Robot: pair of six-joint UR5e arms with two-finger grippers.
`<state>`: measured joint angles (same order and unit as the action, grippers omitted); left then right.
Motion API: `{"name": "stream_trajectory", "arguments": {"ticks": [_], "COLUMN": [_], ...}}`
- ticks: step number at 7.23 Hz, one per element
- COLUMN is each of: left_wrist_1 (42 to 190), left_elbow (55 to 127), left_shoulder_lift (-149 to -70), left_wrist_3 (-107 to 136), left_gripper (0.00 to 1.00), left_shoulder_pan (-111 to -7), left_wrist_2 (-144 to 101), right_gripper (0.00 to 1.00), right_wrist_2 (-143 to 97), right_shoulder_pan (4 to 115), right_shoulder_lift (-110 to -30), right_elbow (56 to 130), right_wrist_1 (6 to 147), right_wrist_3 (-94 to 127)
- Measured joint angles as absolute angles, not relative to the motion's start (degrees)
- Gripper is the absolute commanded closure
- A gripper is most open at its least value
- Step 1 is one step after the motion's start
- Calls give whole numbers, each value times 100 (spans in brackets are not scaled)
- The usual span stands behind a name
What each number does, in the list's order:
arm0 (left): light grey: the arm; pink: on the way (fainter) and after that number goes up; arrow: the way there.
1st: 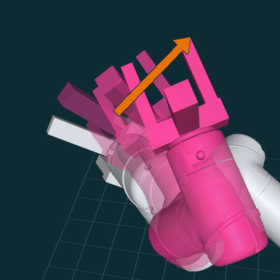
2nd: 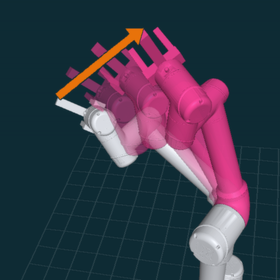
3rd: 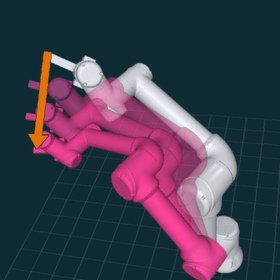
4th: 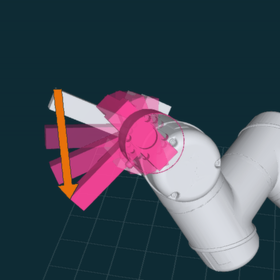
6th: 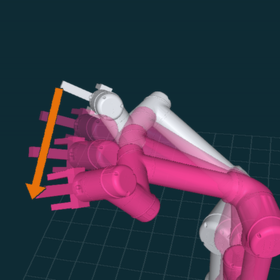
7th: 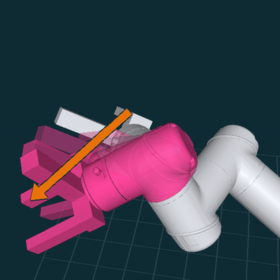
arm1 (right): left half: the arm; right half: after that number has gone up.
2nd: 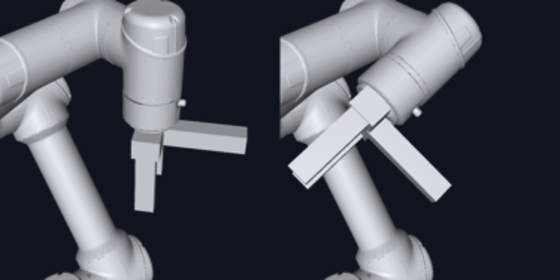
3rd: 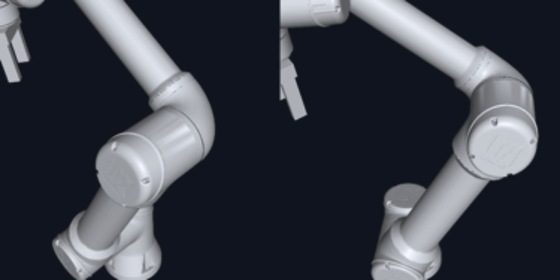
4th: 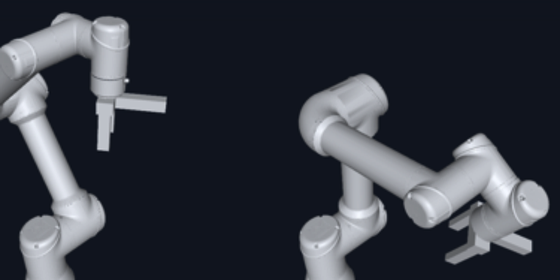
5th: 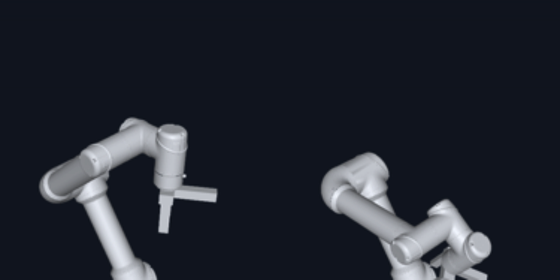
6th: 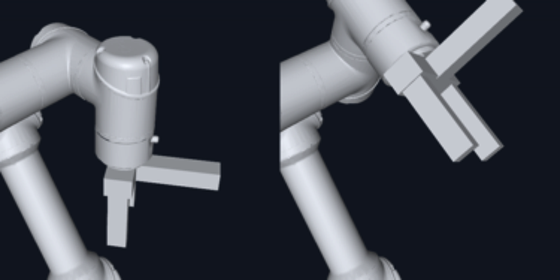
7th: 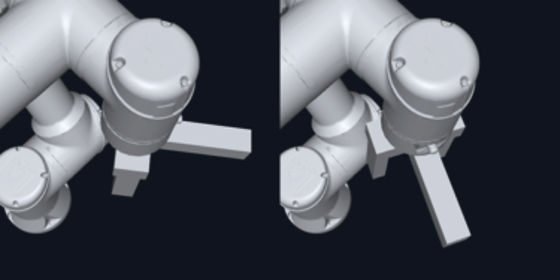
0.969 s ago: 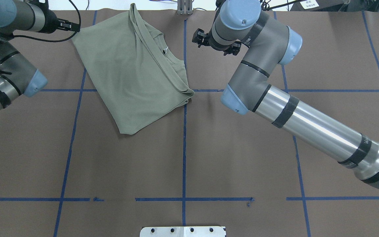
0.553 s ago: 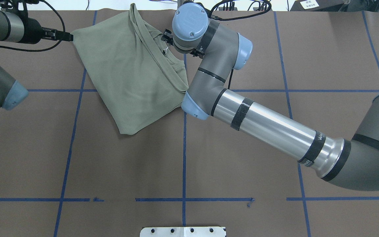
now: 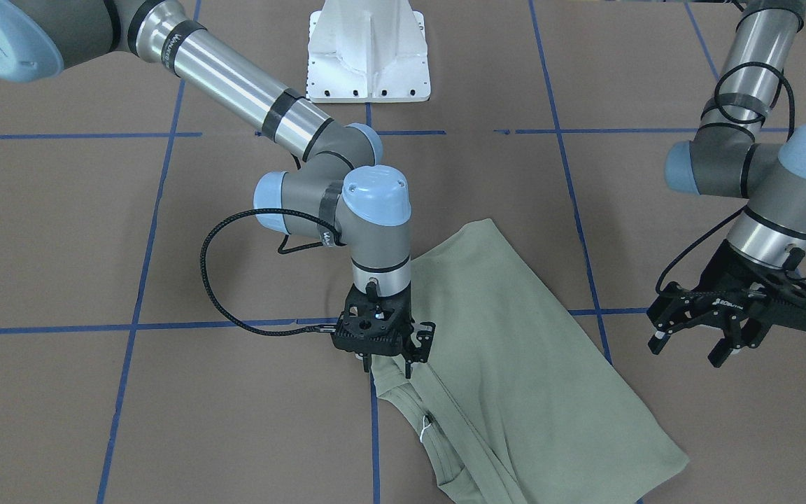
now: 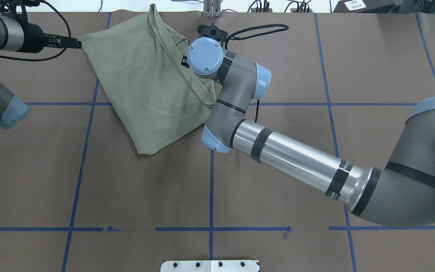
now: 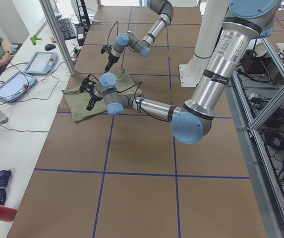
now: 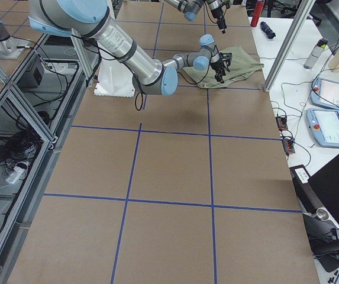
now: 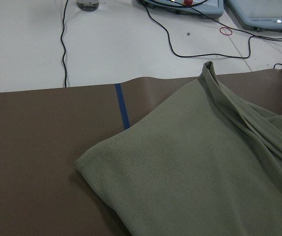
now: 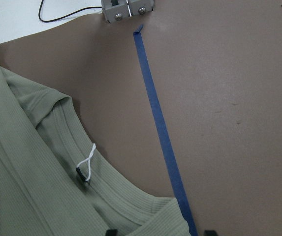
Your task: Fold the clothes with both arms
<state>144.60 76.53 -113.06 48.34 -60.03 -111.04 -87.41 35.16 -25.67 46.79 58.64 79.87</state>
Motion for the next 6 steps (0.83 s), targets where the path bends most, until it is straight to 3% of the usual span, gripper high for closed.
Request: {"name": "stream_trajectory", "arguments": {"ticks": [4,6], "left_wrist_1": [14467,14467], "left_elbow": [7650,7648], "left_shoulder_lift": [-11268,-11268], "left_wrist_3": [4835,4834], "left_gripper": [0,0], "left_shoulder_pan": [-5987,-5976], "left_wrist_2": [-11106,-11109], "right_gripper": [34,41], "right_wrist_2": [-8595,-8551], "right_shoulder_pan": [3412,3371], "right_shoulder_lift": [-2582,-2593], "right_elbow": [4548,4544], "right_wrist_1": [5854,5854], "right_wrist_3": [7670,7665]}}
